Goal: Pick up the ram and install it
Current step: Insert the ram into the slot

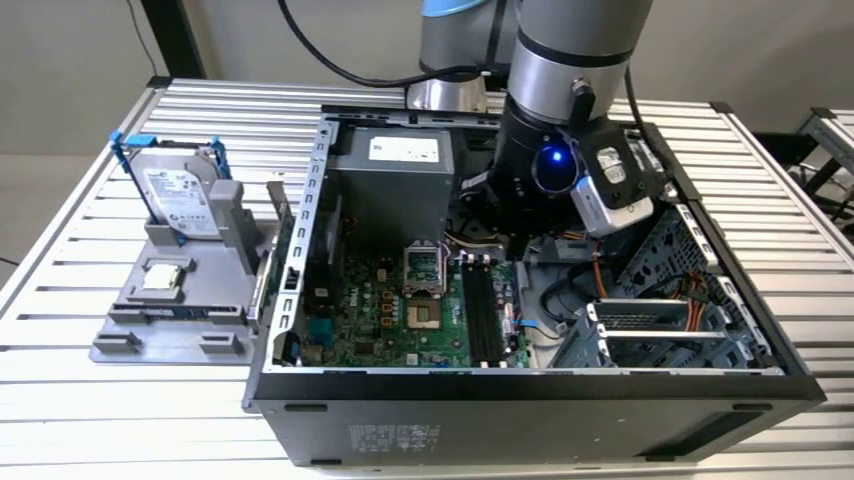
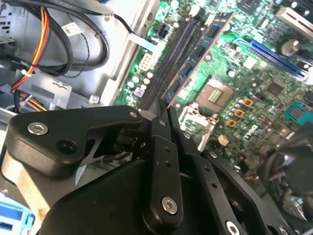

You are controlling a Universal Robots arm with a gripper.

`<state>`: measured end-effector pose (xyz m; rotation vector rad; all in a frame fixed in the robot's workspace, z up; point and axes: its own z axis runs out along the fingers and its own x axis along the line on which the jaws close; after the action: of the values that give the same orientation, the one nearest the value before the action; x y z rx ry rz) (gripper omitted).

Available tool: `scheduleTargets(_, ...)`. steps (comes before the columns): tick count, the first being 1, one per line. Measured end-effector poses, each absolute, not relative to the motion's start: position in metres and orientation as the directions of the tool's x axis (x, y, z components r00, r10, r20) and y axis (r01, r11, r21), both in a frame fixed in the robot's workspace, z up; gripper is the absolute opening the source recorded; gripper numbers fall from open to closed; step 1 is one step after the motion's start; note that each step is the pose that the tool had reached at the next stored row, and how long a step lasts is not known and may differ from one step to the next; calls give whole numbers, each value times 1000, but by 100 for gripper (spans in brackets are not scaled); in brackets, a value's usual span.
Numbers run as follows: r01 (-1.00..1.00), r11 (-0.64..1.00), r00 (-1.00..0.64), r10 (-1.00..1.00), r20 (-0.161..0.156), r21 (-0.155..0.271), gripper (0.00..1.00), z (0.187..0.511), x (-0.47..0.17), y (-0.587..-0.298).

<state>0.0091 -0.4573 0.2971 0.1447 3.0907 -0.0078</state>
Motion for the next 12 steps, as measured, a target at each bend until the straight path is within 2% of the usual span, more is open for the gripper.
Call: scheduleTargets(12,86,996,-995,86,-56,-2,0,285,10,-455)
